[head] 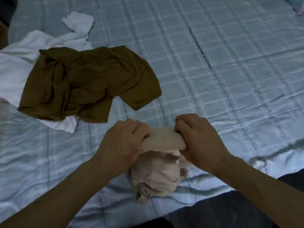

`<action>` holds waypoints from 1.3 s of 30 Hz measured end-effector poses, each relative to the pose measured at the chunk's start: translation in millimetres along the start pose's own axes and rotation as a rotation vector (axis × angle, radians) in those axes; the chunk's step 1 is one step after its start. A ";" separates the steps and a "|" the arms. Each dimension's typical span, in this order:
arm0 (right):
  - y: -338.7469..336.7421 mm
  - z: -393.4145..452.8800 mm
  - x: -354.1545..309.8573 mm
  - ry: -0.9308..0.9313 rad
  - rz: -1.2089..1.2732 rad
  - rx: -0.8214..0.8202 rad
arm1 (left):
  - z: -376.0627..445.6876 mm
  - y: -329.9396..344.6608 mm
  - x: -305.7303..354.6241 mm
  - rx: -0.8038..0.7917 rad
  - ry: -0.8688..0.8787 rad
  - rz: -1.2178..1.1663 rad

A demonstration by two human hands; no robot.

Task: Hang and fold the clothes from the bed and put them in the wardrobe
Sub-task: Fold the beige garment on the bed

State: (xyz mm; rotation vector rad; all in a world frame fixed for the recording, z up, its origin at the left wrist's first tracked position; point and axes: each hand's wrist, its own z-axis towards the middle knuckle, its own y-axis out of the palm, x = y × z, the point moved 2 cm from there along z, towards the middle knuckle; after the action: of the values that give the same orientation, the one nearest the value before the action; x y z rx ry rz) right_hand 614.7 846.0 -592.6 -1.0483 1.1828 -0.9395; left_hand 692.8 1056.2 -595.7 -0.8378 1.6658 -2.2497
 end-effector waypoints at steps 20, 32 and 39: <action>41.9 -103.4 -61.1 0.191 0.124 -0.002 | -97.1 22.8 56.5 -0.092 -0.080 -0.098; 107.6 -79.9 -45.3 0.411 0.100 -0.093 | -88.4 92.5 14.4 -0.294 -0.243 -0.108; 111.2 -78.1 -38.6 0.391 0.111 -0.088 | -82.3 90.5 9.7 -0.353 -0.276 -0.053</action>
State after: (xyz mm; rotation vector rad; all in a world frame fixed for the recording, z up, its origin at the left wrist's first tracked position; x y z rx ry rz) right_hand 535.0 901.1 -695.4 -0.8790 1.6007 -1.0415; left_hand 624.7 1087.5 -692.9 -1.2215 1.9457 -1.7901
